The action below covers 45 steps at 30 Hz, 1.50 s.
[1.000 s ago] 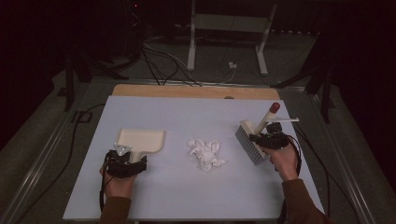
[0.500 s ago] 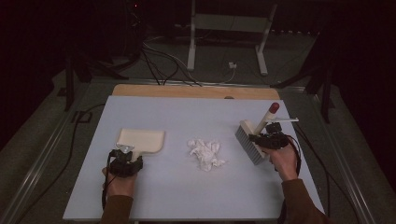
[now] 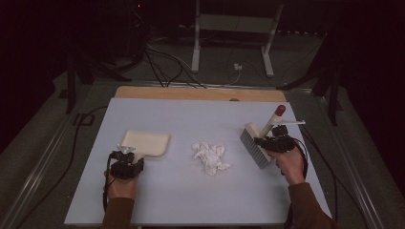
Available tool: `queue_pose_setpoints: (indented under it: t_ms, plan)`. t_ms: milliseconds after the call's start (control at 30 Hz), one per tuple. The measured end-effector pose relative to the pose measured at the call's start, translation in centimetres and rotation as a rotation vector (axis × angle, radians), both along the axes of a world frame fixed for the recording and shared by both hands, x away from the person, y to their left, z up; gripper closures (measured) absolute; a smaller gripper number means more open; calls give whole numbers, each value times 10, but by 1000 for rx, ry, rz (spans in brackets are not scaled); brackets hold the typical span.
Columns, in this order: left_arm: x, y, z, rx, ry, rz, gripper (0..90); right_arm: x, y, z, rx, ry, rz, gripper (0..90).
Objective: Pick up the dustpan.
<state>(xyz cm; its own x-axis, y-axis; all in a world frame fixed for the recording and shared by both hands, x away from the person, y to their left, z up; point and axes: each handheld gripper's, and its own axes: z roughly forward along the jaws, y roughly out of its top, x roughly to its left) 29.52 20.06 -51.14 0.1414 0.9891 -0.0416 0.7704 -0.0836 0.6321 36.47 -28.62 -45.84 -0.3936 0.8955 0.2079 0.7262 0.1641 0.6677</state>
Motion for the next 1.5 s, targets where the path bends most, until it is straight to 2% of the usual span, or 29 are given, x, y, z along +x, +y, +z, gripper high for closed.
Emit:
queue_pose_setpoints:
  t_ms: [233, 733, 900, 1167, 1500]
  plan:
    - [-1, 2, 8, 2, -5, -28, 668, 0, 0, 0, -2, -1, -3, 669]
    - [-6, 15, 23, -31, -34, -67, 668, 0, 0, 0, 1, 0, -8, 668]
    - [-7, 22, 29, -59, -43, -113, 667, 0, 0, 0, 4, 2, -11, 668]
    - [-9, 32, 36, -63, -45, -143, 667, 0, 0, 0, 7, 3, -15, 668]
    - [-12, 43, 44, -62, -77, -176, 668, 0, -1, -1, 13, 4, -18, 668]
